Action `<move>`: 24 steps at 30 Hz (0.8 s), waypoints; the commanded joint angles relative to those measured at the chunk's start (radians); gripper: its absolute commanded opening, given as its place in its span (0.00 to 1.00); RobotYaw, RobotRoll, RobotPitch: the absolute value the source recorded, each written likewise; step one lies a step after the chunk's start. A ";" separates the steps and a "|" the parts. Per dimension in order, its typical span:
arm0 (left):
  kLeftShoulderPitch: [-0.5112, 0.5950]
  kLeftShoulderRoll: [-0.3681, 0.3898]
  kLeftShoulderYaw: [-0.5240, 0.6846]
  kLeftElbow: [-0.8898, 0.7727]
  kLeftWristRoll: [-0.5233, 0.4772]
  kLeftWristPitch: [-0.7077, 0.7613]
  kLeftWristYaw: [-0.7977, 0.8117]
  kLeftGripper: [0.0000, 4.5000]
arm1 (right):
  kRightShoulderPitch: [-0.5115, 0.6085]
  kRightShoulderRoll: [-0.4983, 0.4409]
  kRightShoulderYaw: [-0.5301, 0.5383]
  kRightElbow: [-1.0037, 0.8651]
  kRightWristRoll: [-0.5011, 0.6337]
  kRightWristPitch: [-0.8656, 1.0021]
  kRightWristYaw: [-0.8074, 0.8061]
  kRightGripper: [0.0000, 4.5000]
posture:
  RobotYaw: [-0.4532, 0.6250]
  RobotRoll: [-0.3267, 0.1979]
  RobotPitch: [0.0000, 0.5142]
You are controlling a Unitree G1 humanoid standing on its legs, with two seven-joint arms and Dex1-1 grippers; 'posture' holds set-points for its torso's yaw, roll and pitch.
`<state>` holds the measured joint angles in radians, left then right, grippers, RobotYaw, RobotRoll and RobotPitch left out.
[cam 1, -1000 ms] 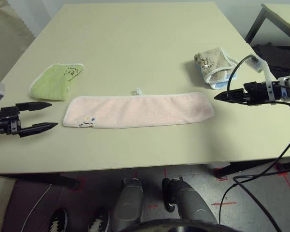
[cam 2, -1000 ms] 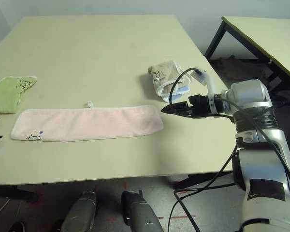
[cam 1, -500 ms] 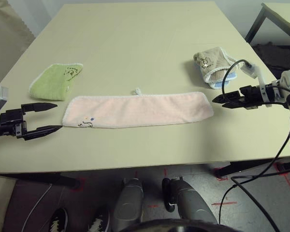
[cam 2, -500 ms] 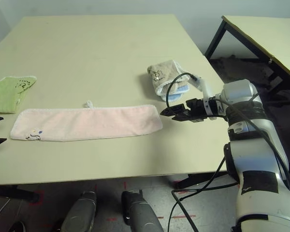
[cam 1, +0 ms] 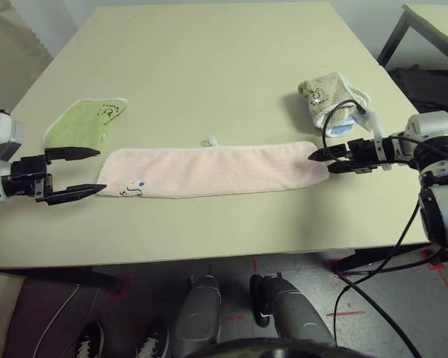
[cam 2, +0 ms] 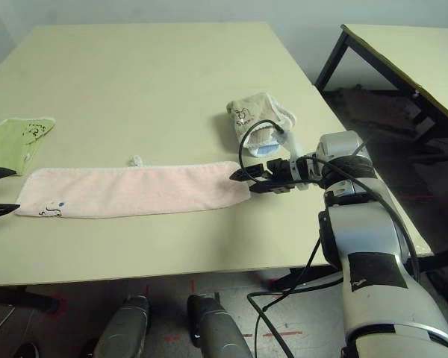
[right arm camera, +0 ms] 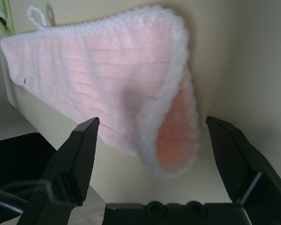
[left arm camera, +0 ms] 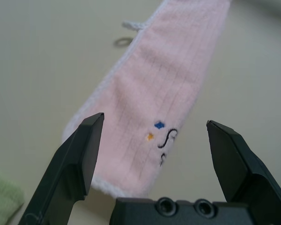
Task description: Fold the towel and set it aside.
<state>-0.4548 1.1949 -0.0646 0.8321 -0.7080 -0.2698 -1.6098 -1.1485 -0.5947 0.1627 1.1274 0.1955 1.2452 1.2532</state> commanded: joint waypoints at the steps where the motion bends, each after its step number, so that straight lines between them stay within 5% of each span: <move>1: 0.010 0.011 -0.008 -0.020 -0.004 0.007 -0.005 0.99 | 0.012 0.034 -0.023 0.017 0.003 0.004 -0.028 1.00 | 0.58 0.62 0.31; 11: -0.001 -0.008 -0.013 -0.041 0.014 0.009 -0.005 0.99 | 0.026 0.088 -0.077 -0.007 0.012 -0.026 -0.041 1.00 | 0.58 0.62 0.33; 13: 0.000 -0.009 -0.013 -0.047 0.016 0.007 -0.005 1.00 | 0.030 0.091 -0.079 -0.021 0.013 -0.032 -0.041 0.93 | 0.58 0.62 0.33; 20: 0.007 -0.011 -0.005 -0.064 0.016 0.010 -0.005 1.00 | 0.046 0.080 -0.040 -0.035 -0.019 -0.041 -0.047 0.39 | 0.57 0.62 0.33; 24: 0.003 -0.014 -0.006 -0.066 0.019 0.011 -0.005 1.00 | 0.077 0.023 0.092 -0.100 -0.091 -0.113 0.026 0.06 | 0.57 0.62 0.34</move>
<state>-0.4548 1.1857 -0.0645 0.7801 -0.7035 -0.2601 -1.6098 -1.0903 -0.5420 0.1960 1.0620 0.1466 1.1647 1.2464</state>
